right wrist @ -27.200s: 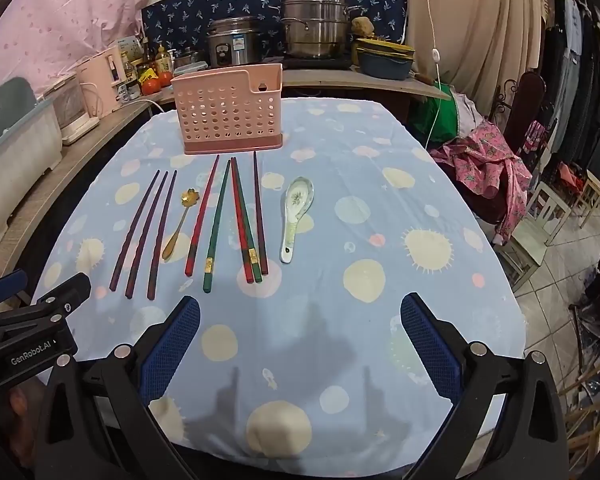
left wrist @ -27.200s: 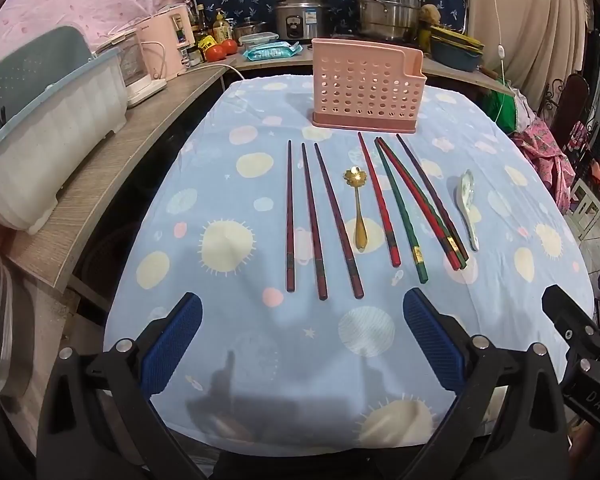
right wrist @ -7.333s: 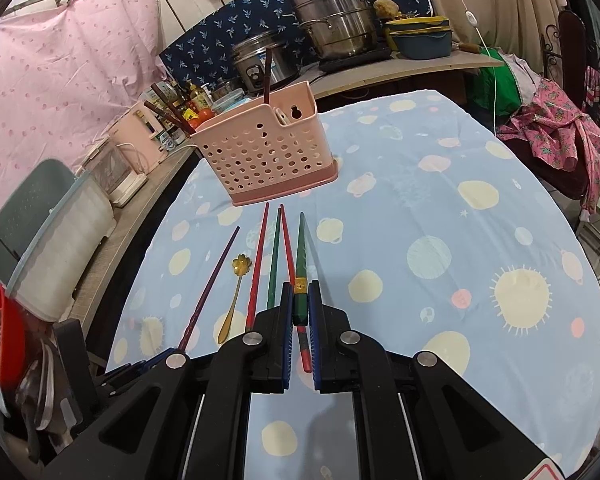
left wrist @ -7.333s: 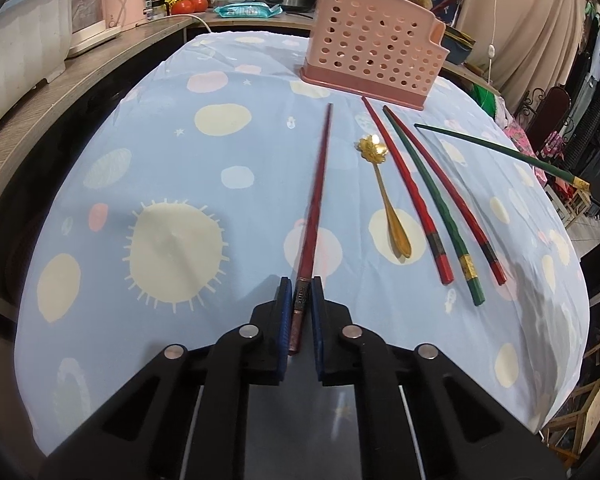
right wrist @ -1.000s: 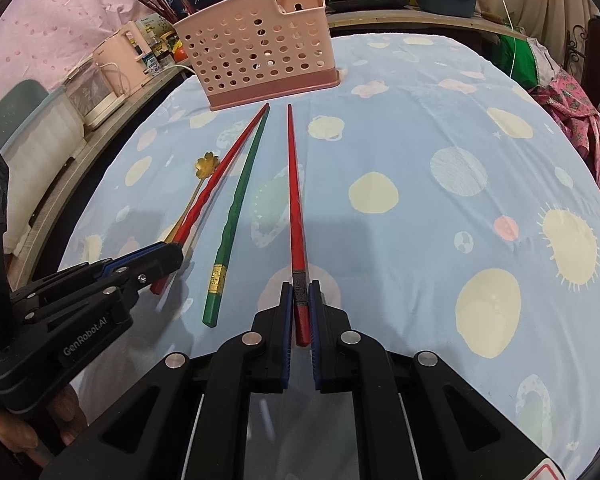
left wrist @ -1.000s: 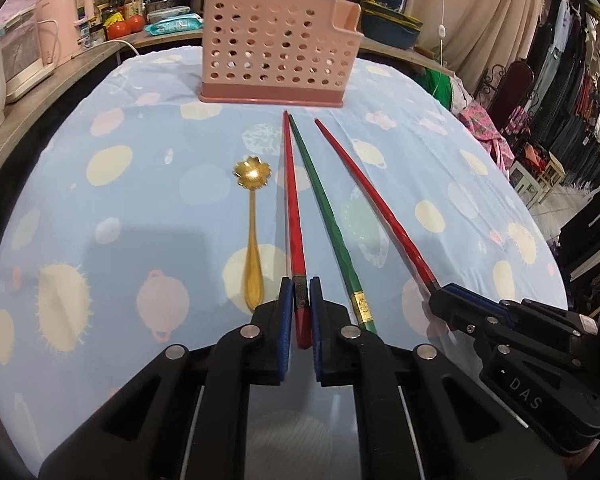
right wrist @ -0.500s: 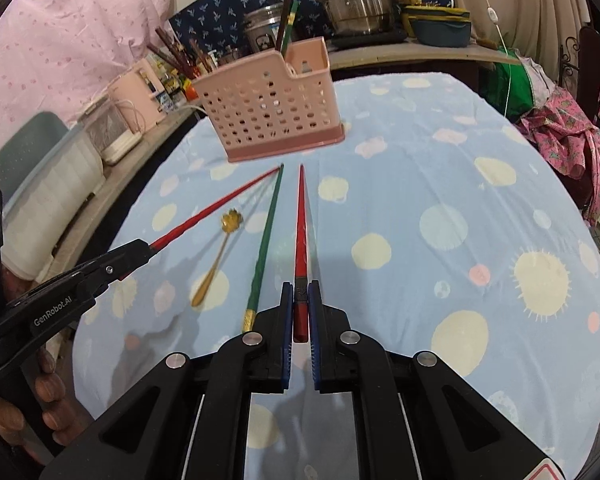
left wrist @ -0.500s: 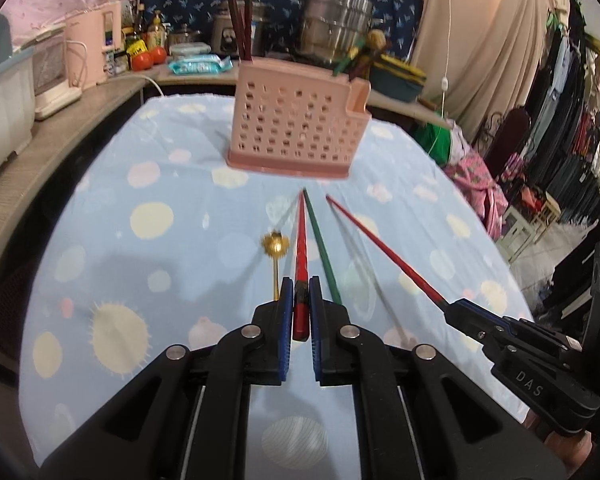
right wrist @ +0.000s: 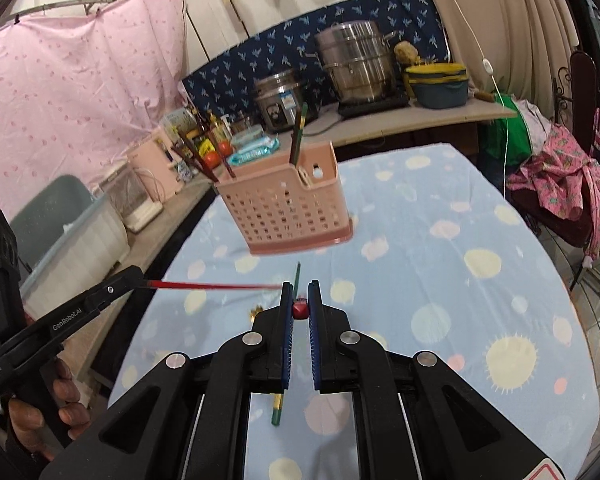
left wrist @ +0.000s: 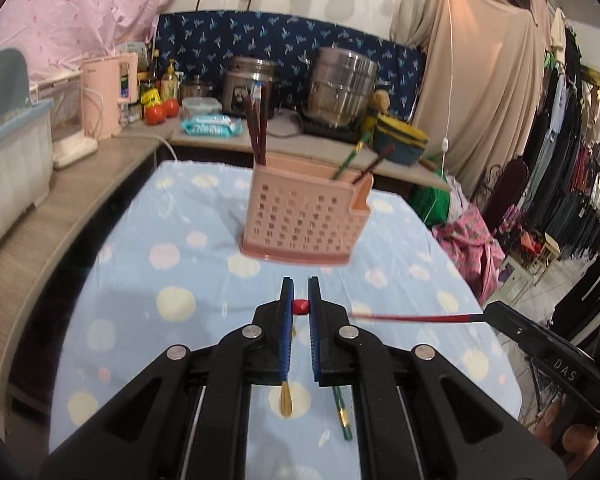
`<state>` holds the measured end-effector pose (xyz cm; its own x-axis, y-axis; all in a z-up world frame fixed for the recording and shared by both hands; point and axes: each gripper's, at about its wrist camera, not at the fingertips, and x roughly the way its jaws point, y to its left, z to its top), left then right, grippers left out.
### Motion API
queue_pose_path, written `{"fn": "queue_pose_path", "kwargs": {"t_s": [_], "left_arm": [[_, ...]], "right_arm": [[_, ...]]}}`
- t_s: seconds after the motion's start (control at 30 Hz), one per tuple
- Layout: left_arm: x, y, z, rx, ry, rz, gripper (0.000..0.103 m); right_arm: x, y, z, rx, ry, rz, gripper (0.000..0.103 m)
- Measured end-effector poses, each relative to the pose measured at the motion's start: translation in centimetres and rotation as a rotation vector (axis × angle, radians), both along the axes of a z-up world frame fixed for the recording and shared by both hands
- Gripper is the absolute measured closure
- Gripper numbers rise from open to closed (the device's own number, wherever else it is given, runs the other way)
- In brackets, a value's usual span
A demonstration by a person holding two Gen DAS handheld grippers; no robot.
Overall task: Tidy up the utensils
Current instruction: 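Lift both red chopsticks over the pink basket and open both tools to drop them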
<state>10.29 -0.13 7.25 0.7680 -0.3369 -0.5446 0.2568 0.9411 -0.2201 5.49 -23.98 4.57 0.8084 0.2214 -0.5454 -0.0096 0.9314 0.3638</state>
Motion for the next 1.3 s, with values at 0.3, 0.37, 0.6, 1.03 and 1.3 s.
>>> {"fn": "queue_pose_path", "kwargs": {"t_s": [0.3, 0.37, 0.6, 1.03, 1.3], "left_arm": [[2.3, -0.9, 3.6, -0.002, -0.084, -0.013, 0.096], [3.0, -1.2, 4.4, -0.001, -0.101, -0.018, 0.096], [5.3, -1.9, 7.9, -0.003, -0.178, -0.032, 0.096], [12.0, -2.6, 16.4, -0.002, -0.382, 0.024, 0.096], [16.8, -3.4, 16.0, 0.039, -0.374, 0.058, 0.096]], "right_arm": [[2.5, -1.4, 3.8, 0.013, -0.092, -0.026, 0.096], [3.0, -1.6, 4.3, 0.01, -0.103, -0.029, 0.096], [5.3, -2.4, 6.9, 0.04, -0.161, -0.028, 0.096], [13.7, -2.8, 16.0, 0.079, -0.366, -0.047, 0.096], [19.1, -2.2, 15.7, 0.057, -0.357, -0.078, 0.096]]}}
